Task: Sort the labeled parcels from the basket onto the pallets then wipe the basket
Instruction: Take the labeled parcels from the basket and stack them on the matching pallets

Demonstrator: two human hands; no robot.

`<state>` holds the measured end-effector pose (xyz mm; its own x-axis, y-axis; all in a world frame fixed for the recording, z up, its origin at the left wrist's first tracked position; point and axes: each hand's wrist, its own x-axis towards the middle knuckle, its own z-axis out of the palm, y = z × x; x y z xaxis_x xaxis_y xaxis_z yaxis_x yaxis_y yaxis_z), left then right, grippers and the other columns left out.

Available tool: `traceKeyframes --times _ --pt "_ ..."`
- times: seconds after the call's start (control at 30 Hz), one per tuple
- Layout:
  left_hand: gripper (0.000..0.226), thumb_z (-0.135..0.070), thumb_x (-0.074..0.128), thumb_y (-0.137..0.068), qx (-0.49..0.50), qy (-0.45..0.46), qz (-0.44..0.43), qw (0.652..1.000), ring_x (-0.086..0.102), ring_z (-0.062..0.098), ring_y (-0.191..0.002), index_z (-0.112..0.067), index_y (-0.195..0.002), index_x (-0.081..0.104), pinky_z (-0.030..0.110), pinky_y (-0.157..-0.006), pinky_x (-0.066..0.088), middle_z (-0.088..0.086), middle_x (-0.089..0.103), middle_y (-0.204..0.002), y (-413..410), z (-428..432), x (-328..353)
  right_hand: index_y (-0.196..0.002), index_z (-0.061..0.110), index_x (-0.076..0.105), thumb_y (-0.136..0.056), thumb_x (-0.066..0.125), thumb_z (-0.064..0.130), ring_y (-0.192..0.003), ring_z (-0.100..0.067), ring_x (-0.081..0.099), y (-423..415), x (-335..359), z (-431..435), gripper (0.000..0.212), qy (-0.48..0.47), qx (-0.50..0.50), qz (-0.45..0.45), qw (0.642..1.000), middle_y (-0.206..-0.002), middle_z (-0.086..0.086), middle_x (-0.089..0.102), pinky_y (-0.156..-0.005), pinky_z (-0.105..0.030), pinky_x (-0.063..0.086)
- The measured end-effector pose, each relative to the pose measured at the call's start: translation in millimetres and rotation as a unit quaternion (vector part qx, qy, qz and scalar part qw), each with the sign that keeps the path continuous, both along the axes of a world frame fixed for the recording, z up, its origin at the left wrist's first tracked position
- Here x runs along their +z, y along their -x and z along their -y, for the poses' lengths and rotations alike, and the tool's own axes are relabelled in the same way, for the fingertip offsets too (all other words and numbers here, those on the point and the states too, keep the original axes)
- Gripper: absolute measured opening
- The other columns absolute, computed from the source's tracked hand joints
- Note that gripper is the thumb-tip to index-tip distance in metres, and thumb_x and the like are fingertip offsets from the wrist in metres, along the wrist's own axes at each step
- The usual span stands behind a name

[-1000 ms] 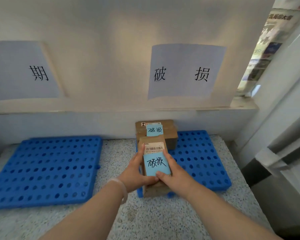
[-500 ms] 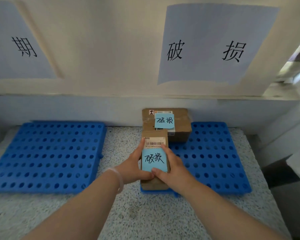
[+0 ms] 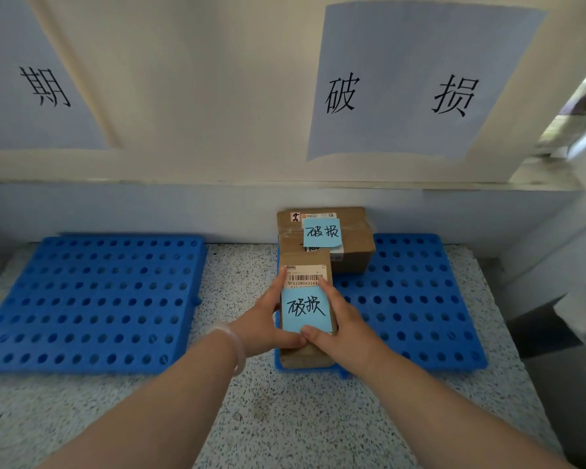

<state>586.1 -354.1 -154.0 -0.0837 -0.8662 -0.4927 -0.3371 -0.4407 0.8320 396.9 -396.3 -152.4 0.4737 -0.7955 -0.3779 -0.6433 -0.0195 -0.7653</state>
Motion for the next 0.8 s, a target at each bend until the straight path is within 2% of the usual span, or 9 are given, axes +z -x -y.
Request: traceKeyframes --times 0.2,0.3,0.43,0.5,0.6,0.7,0.8 --pt "0.123 -0.013 0.080 -0.078 -0.004 0.007 0.000 1.000 0.045 -0.013 -0.105 -0.045 -0.148 -0.016 0.004 -0.071 0.046 -0.018 0.042 -0.127 11 -2 5 -0.151 0.052 0.003 -0.088 0.068 0.045 -0.118 -0.006 0.039 10 6 -3 0.090 -0.001 0.001 0.001 1.000 -0.130 0.013 0.034 -0.103 -0.031 0.042" --pt "0.125 -0.016 0.082 -0.076 -0.007 0.013 -0.006 1.000 0.045 -0.010 -0.110 -0.048 -0.147 -0.016 0.007 -0.075 0.048 -0.014 0.040 -0.136 18 -2 8 -0.148 0.056 0.002 -0.086 0.068 0.049 -0.123 -0.009 0.042 18 6 -5 0.092 -0.001 -0.007 0.001 1.000 -0.140 0.009 0.036 -0.105 -0.037 0.044" --pt "0.126 -0.016 0.082 -0.076 -0.029 0.031 -0.004 0.999 0.044 0.000 -0.123 -0.046 -0.147 -0.018 0.009 -0.084 0.048 -0.010 0.036 -0.144 35 3 14 -0.150 0.052 0.003 -0.088 0.068 0.043 -0.118 -0.005 0.042 35 13 -6 0.090 0.001 -0.028 0.014 1.000 -0.136 0.011 0.037 -0.097 -0.025 0.043" --pt "0.127 -0.017 0.083 -0.076 -0.038 0.038 0.000 0.999 0.042 0.003 -0.128 -0.046 -0.147 -0.018 0.009 -0.084 0.048 -0.008 0.033 -0.149 46 10 14 -0.151 0.051 0.005 -0.088 0.068 0.043 -0.118 -0.005 0.043 48 16 -5 0.089 0.008 -0.041 0.016 0.999 -0.136 0.010 0.037 -0.098 -0.026 0.044" --pt "0.129 -0.022 0.085 -0.073 -0.056 0.047 0.010 0.997 0.038 0.007 -0.134 -0.052 -0.145 -0.018 0.015 -0.094 0.045 -0.006 0.027 -0.154 67 23 11 -0.150 0.053 0.005 -0.087 0.068 0.045 -0.121 -0.008 0.044 70 18 -1 0.090 0.013 -0.064 0.010 0.998 -0.138 0.011 0.038 -0.103 -0.034 0.045" --pt "0.129 -0.024 0.086 -0.071 -0.070 0.055 0.015 0.996 0.035 0.009 -0.137 -0.055 -0.143 -0.016 0.019 -0.097 0.045 -0.006 0.025 -0.154 92 39 11 -0.148 0.057 0.005 -0.086 0.069 0.047 -0.120 -0.009 0.047 95 19 6 0.090 0.016 -0.094 0.009 0.995 -0.140 0.010 0.040 -0.103 -0.038 0.047" --pt "0.130 -0.028 0.087 -0.069 -0.095 0.065 0.024 0.993 0.030 0.013 -0.140 -0.050 -0.147 -0.015 0.037 -0.110 0.041 -0.005 0.022 -0.156 115 56 11 -0.149 0.055 0.004 -0.087 0.068 0.044 -0.117 -0.009 0.049 117 20 14 0.090 0.016 -0.118 0.007 0.993 -0.139 0.010 0.042 -0.100 -0.036 0.048"
